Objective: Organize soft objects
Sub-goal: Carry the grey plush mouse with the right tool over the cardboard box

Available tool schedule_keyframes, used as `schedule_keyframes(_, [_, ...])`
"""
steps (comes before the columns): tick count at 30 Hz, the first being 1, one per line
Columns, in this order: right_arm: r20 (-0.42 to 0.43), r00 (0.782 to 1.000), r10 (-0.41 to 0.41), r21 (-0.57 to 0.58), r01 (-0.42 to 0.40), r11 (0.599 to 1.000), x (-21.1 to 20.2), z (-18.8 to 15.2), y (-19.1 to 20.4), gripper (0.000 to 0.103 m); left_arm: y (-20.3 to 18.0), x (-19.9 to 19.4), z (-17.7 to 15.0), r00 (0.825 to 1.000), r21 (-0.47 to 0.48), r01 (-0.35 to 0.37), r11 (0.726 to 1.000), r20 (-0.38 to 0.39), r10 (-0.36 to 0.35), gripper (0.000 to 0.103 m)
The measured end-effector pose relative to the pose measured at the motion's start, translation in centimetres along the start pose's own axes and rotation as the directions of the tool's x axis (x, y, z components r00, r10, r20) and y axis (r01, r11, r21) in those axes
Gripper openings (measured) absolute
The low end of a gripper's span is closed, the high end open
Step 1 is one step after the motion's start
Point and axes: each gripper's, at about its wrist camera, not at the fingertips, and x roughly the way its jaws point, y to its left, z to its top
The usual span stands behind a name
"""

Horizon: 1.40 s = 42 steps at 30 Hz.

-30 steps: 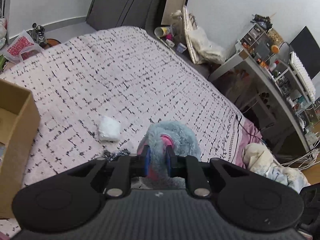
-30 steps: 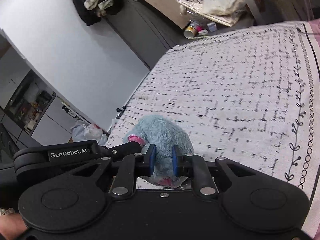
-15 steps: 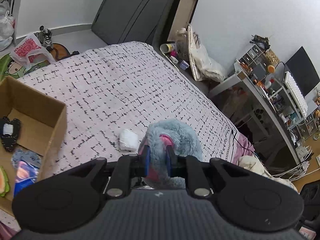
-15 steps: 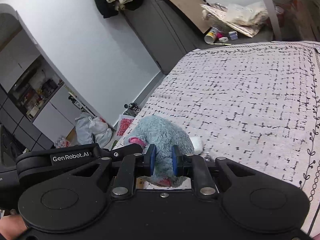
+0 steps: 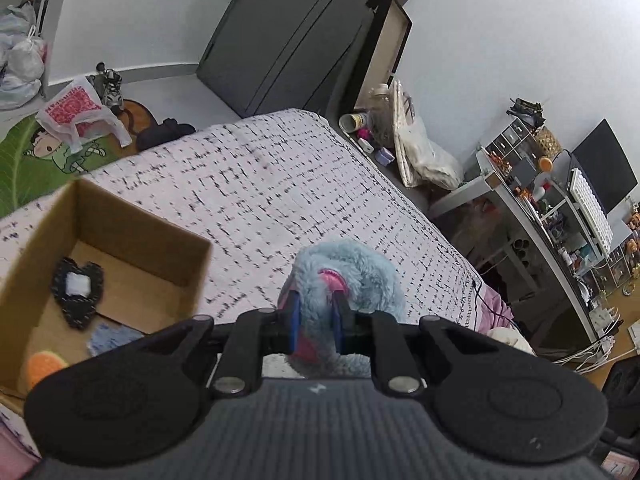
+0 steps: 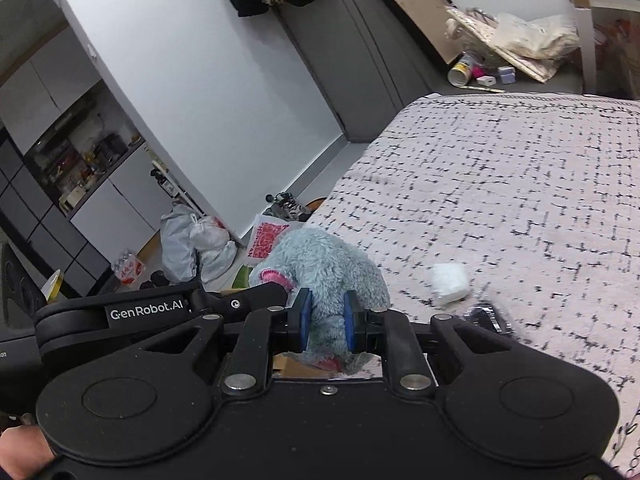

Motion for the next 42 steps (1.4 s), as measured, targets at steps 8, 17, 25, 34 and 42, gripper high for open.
schedule_keyframes(8, [-0.006,1.0,-0.009,-0.038,0.009,0.999,1.6,-1.0,3.6,0.017,3.8,-1.3,0.7,0.999,-0.021,0.018,1.0,0.026,-0.018,0.015])
schedule_keyframes(17, [-0.031,0.999,-0.035,-0.069,0.033,0.997,4.4,-2.0,6.7,0.017,8.5,-1.2,1.8,0.999,-0.077,0.037,0.996,0.008,-0.036,0.015])
schedule_keyframes(25, [-0.058,0.998,-0.034,-0.082,0.029,0.996,6.9,-2.4,8.5,0.017,11.7,-1.0,3.1,0.999,-0.102,0.032,0.994,-0.003,-0.032,0.015])
schedule_keyframes(34, [-0.092,0.993,-0.071,-0.115,0.06,0.992,9.6,-3.0,9.8,0.017,14.6,0.9,3.6,0.999,-0.133,0.015,0.991,-0.039,-0.021,0.015])
schedule_keyframes(42, [-0.113,0.989,-0.091,-0.111,0.078,0.991,10.9,-3.5,9.7,0.017,15.6,2.2,3.5,0.997,-0.135,-0.001,0.991,-0.073,-0.009,0.015])
